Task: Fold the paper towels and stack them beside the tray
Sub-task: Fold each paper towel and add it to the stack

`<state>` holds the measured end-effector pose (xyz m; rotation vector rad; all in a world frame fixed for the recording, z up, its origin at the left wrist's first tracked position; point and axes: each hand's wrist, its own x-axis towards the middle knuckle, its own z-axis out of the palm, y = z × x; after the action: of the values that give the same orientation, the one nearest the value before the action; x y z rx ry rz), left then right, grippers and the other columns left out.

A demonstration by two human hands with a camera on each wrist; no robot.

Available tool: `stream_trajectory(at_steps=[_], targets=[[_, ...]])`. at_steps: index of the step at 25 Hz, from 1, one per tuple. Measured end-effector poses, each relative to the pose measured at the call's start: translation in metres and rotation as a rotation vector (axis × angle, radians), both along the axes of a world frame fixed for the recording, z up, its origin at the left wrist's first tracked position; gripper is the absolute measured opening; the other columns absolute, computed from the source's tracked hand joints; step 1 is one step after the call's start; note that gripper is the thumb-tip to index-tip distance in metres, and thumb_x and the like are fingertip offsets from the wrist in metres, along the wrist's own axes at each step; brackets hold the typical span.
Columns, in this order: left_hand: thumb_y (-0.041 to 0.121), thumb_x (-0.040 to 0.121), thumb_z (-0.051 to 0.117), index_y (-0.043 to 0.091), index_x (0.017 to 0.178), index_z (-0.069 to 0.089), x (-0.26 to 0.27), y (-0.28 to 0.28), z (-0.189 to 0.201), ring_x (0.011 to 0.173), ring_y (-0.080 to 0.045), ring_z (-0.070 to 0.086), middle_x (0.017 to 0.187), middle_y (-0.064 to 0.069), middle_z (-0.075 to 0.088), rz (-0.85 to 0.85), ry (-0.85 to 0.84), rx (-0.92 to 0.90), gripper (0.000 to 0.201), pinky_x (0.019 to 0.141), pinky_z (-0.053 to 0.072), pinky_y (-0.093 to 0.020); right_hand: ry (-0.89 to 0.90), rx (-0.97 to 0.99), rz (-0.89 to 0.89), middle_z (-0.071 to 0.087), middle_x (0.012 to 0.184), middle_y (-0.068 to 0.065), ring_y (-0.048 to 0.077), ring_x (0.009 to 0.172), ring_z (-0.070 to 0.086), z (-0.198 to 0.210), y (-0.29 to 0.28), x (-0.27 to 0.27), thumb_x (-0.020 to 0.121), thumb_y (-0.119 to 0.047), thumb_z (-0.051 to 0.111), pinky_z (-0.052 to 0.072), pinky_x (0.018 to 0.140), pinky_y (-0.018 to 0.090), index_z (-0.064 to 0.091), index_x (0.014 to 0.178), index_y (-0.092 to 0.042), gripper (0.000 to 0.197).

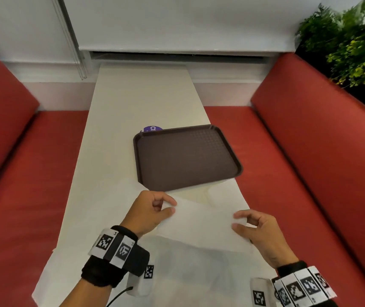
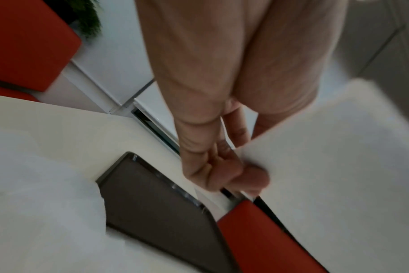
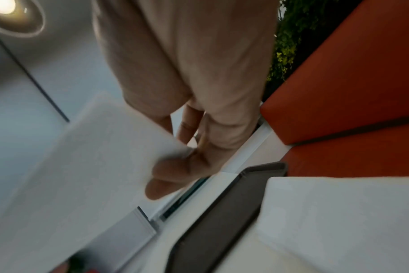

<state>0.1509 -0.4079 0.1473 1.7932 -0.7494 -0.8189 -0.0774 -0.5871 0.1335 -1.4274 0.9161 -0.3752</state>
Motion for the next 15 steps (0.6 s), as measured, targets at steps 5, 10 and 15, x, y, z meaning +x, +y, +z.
stream_trajectory(at_steps=[5, 10, 15], targets=[[0.011, 0.085, 0.063, 0.023, 0.091, 0.073, -0.007, -0.079, -0.039, 0.065, -0.008, 0.052, 0.090, 0.001, 0.072, -0.216, -0.334, 0.180, 0.016, 0.074, 0.045, -0.023, 0.276, -0.085, -0.074, 0.068, 0.082, 0.012, 0.015, 0.053, 0.065, -0.039, -0.005, -0.037, 0.076, 0.002, 0.075, 0.056, 0.055, 0.031, 0.074, 0.074, -0.011, 0.013], [-0.001, 0.091, 0.039, 0.032, 0.127, 0.053, -0.016, -0.188, -0.064, 0.125, -0.026, 0.040, 0.134, 0.003, 0.047, -0.521, -0.541, 0.459, 0.051, 0.106, 0.033, -0.040, 0.314, -0.036, -0.213, 0.059, 0.067, 0.005, 0.017, 0.048, 0.066, -0.067, -0.031, -0.049, 0.078, 0.001, 0.073, 0.048, 0.049, 0.016, 0.073, 0.082, -0.012, 0.014], [-0.009, 0.085, 0.035, 0.036, 0.132, 0.043, -0.025, -0.256, -0.098, 0.122, -0.028, 0.039, 0.140, 0.007, 0.038, -0.666, -0.599, 0.590, 0.065, 0.100, 0.041, -0.046, 0.394, -0.013, -0.304, 0.066, 0.072, 0.014, 0.008, 0.049, 0.066, -0.094, -0.058, -0.039, 0.080, 0.000, 0.071, 0.047, 0.049, 0.009, 0.071, 0.086, -0.021, 0.021]])
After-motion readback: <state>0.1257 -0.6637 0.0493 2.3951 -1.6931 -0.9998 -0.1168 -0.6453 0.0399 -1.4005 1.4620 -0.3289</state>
